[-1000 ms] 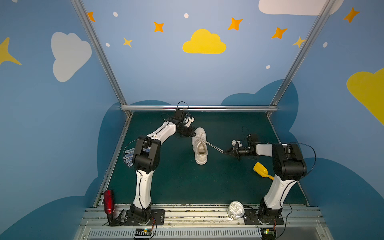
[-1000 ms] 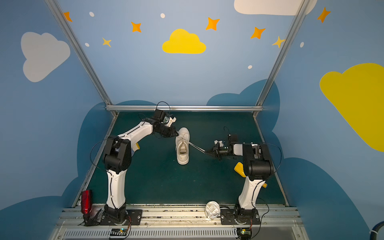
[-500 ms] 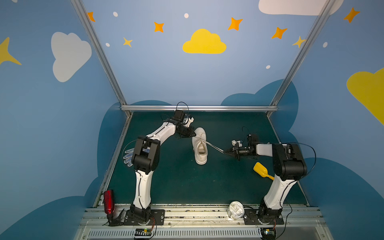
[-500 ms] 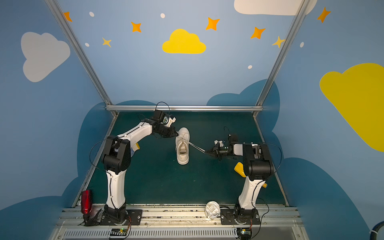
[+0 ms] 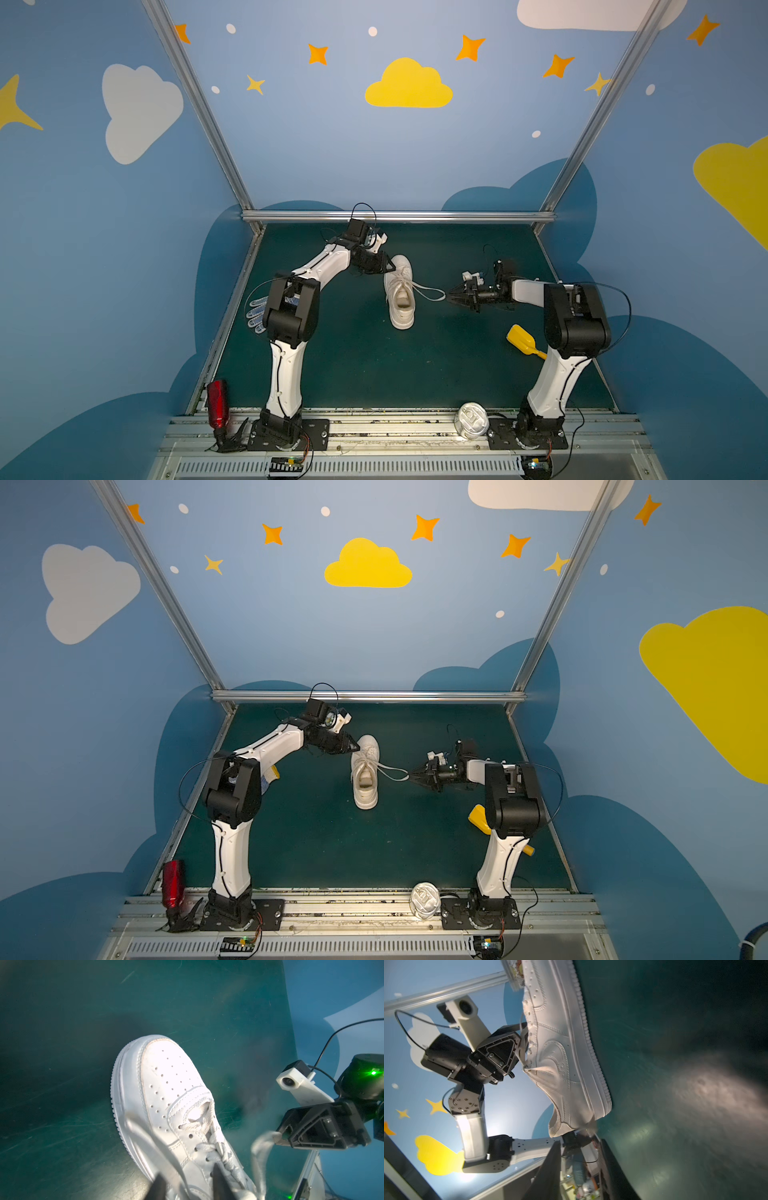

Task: Tie the shoes
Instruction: 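Release the lace from the right gripper and lift it off, then bring both grippers together above the sneaker's tied laces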

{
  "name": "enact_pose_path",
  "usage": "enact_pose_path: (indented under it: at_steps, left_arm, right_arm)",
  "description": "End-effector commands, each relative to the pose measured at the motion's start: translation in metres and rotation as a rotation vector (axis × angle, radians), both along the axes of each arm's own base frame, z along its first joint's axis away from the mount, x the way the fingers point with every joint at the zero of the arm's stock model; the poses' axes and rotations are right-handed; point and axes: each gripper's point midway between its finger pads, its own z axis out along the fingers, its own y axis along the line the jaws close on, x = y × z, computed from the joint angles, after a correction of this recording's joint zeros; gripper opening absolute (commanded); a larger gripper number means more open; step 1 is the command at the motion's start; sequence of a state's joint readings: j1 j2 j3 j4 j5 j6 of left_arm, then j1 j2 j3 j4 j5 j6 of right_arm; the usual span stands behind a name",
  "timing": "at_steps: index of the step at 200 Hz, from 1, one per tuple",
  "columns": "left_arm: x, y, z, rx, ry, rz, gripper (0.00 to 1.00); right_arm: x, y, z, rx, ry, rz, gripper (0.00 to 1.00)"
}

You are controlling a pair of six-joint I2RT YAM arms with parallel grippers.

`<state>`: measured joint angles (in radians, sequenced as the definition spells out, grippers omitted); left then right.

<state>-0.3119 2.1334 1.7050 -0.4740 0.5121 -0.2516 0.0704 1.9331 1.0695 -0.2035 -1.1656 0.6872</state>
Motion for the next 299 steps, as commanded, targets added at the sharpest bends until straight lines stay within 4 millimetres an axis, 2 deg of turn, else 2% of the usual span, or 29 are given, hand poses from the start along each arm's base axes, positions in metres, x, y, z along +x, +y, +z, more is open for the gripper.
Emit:
enact_pose_path:
  at_steps: [1, 20, 39, 56, 78, 118, 139, 178, 198, 235, 299]
  left_arm:
    - [0.003, 0.006, 0.020, -0.021, -0.050, 0.005, 0.59]
    - [0.008, 0.017, 0.033, -0.025, -0.094, 0.042, 0.73]
    - [0.012, 0.030, 0.045, -0.026, -0.134, 0.071, 0.81]
    - [0.010, 0.038, 0.055, -0.027, -0.177, 0.058, 0.81]
    - [-0.004, 0.033, 0.061, -0.046, -0.253, -0.042, 0.79]
    - [-0.036, 0.012, 0.058, -0.179, -0.209, -0.218, 0.61]
    - [-0.049, 0.006, 0.053, -0.180, -0.267, -0.296, 0.59]
    - [-0.053, 0.002, 0.038, -0.192, -0.234, -0.373, 0.57]
    - [-0.053, -0.002, 0.030, -0.207, -0.204, -0.399, 0.53]
    - [-0.055, -0.005, 0.022, -0.229, -0.213, -0.434, 0.53]
    - [-0.050, -0.012, 0.013, -0.283, -0.203, -0.464, 0.52]
  right_arm:
    - [-0.005, -0.007, -0.004, -0.027, 0.035, 0.003, 0.48]
    - [-0.008, -0.019, -0.010, -0.077, 0.048, -0.020, 0.52]
    - [-0.010, -0.026, -0.010, -0.137, 0.036, -0.014, 0.53]
    - [-0.010, -0.028, -0.004, -0.184, 0.000, 0.007, 0.51]
    - [-0.008, -0.023, 0.006, -0.256, -0.070, 0.057, 0.48]
    - [-0.006, 0.010, 0.021, -0.461, -0.263, 0.271, 0.45]
    - [0.001, 0.032, 0.031, -0.509, -0.387, 0.357, 0.44]
    - [0.019, 0.067, 0.051, -0.517, -0.588, 0.457, 0.43]
    - [0.027, 0.080, 0.057, -0.494, -0.648, 0.485, 0.43]
    - [0.034, 0.104, 0.065, -0.400, -0.733, 0.535, 0.43]
    - [0.037, 0.122, 0.064, -0.337, -0.781, 0.574, 0.43]
